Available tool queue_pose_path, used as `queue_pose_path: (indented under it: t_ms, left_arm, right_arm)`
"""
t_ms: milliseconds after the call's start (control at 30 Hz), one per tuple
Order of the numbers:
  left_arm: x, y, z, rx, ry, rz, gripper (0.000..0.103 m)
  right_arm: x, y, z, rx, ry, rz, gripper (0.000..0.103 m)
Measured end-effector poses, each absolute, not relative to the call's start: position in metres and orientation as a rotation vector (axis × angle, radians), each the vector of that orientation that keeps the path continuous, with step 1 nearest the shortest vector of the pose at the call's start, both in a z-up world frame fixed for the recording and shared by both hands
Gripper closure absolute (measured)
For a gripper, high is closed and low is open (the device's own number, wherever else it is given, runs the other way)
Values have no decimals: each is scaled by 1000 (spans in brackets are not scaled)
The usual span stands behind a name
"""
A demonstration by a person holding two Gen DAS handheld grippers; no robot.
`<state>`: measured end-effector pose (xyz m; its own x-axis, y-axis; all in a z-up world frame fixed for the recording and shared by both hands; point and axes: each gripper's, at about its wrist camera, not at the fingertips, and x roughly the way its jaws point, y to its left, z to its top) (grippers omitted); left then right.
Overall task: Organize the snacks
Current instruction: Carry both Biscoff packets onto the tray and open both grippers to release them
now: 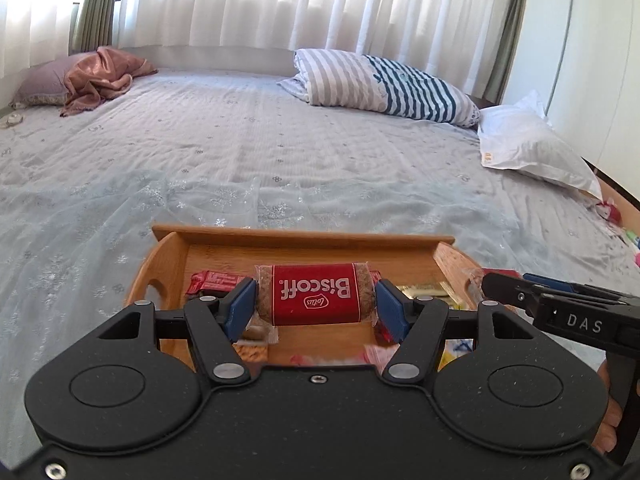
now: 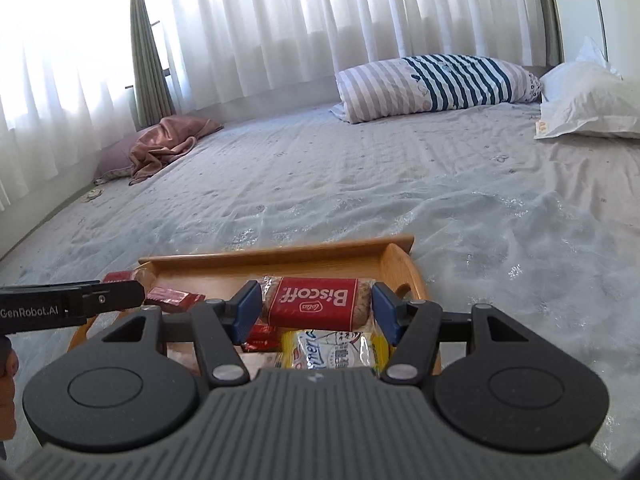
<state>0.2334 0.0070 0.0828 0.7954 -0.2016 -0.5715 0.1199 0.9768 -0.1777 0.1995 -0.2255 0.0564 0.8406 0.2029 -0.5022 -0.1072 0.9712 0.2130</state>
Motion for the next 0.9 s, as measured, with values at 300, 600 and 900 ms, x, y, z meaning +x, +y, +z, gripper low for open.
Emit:
queue_pose_path:
  t_ms: [300,600,900]
  left_arm:
    - [298,-11,59,-153,678,-148,40]
    - [337,-19,26,-157,732,-100,40]
    - [342,-24,18,-129,731,-85,40]
  right_arm:
    - [265,-230,35,207,630,166,40]
    - [299,-226,10,178,680,143,40]
    - [309,-221,-1,178,687,156,39]
